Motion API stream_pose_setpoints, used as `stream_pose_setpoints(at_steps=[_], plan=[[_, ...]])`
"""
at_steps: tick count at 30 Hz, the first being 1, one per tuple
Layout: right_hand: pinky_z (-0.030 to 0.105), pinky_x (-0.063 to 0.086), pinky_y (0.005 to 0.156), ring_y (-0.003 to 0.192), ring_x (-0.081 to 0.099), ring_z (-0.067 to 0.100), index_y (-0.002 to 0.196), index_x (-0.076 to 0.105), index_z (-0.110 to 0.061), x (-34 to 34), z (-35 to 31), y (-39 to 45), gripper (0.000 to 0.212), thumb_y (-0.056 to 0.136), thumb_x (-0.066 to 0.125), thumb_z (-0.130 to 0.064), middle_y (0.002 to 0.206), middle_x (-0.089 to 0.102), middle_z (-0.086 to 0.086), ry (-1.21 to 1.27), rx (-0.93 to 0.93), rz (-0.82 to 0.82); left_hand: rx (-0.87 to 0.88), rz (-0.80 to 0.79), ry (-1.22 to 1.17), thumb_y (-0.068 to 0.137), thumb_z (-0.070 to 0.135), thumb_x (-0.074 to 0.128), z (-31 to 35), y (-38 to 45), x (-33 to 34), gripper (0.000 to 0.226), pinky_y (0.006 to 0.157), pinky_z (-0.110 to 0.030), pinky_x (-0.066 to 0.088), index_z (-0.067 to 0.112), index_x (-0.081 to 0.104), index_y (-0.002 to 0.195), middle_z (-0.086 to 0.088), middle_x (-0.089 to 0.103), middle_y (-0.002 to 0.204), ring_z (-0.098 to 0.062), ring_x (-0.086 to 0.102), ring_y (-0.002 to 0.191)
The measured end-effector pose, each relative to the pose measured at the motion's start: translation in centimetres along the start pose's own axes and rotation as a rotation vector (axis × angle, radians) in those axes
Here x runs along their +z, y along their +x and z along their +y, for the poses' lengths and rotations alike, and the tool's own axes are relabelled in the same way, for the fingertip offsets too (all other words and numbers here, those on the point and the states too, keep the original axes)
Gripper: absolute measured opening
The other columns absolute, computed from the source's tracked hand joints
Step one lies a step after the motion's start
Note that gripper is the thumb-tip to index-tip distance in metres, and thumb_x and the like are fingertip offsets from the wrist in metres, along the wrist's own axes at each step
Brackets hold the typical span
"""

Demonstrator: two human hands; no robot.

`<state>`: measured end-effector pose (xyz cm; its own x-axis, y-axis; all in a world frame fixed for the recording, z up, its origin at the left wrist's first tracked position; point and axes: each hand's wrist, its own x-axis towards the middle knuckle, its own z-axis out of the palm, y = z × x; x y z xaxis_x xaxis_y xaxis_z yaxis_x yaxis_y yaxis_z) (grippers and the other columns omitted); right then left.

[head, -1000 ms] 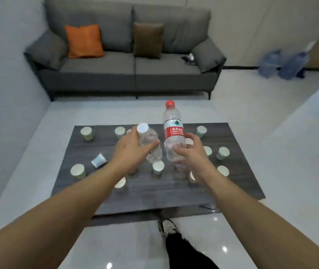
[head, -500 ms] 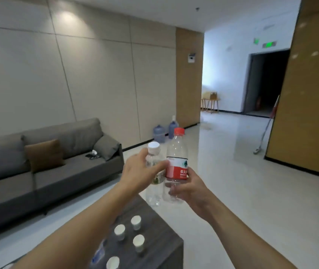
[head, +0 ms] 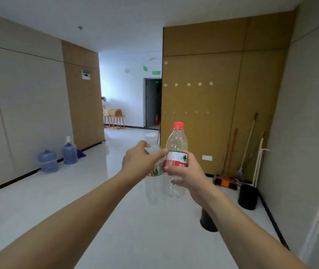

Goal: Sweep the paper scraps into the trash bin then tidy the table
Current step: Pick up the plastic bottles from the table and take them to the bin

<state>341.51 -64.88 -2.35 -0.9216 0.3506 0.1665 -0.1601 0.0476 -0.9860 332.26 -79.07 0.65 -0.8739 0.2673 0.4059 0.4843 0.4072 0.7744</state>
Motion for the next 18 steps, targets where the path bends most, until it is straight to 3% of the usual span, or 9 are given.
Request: stream_pose_setpoints(at_steps=[4,7,10,14,18], plan=[[0.050,0.055,0.091,0.106,0.067,0.026,0.129,0.047,-0.027,-9.3,0.5,2.4,0.067,0.076,0.083,-0.008,0.114,0.068,0.006,-0.011,0.004,0.121,0.090,-0.126,-0.084,0.056,0.078,0.065,3.6,3.9,9.9,0.048,0.077,-0.038,0.056,0.041,0.055,0.086,0.018,0.063,0.084,-0.006,0.062,0.081],[0.056,0.052,0.097,0.107,0.069,0.030,0.127,0.056,-0.021,-15.0,1.3,5.3,0.050,0.084,0.079,-0.031,0.114,0.073,0.009,0.005,-0.011,0.215,0.172,-0.186,-0.113,0.056,0.080,0.063,5.7,7.2,16.8,0.049,0.066,-0.030,0.051,0.042,0.057,0.085,0.020,0.064,0.081,-0.002,0.061,0.078],[0.055,0.054,0.095,0.103,0.071,0.031,0.125,0.061,-0.017,-19.9,1.6,9.4,0.053,0.084,0.075,-0.048,0.110,0.075,0.011,0.028,0.003,0.326,0.236,-0.244,-0.116,0.058,0.081,0.060,7.3,11.4,22.5,0.050,0.061,-0.028,0.046,0.041,0.059,0.088,0.020,0.064,0.080,0.000,0.059,0.077],[0.049,0.060,0.086,0.096,0.074,0.031,0.124,0.061,-0.009,-26.4,2.0,16.4,0.049,0.085,0.078,-0.032,0.108,0.074,0.015,0.000,-0.010,0.420,0.266,-0.341,-0.179,0.058,0.081,0.063,8.8,18.9,30.2,0.055,0.077,-0.037,0.055,0.038,0.061,0.093,0.017,0.066,0.088,-0.006,0.063,0.084],[0.051,0.060,0.083,0.098,0.072,0.030,0.127,0.051,-0.017,-32.7,2.5,24.1,0.056,0.080,0.081,-0.017,0.116,0.068,0.015,-0.065,-0.040,0.520,0.272,-0.407,-0.168,0.061,0.081,0.062,10.0,26.3,37.2,0.059,0.083,-0.039,0.054,0.036,0.062,0.099,0.013,0.067,0.097,-0.011,0.062,0.091]])
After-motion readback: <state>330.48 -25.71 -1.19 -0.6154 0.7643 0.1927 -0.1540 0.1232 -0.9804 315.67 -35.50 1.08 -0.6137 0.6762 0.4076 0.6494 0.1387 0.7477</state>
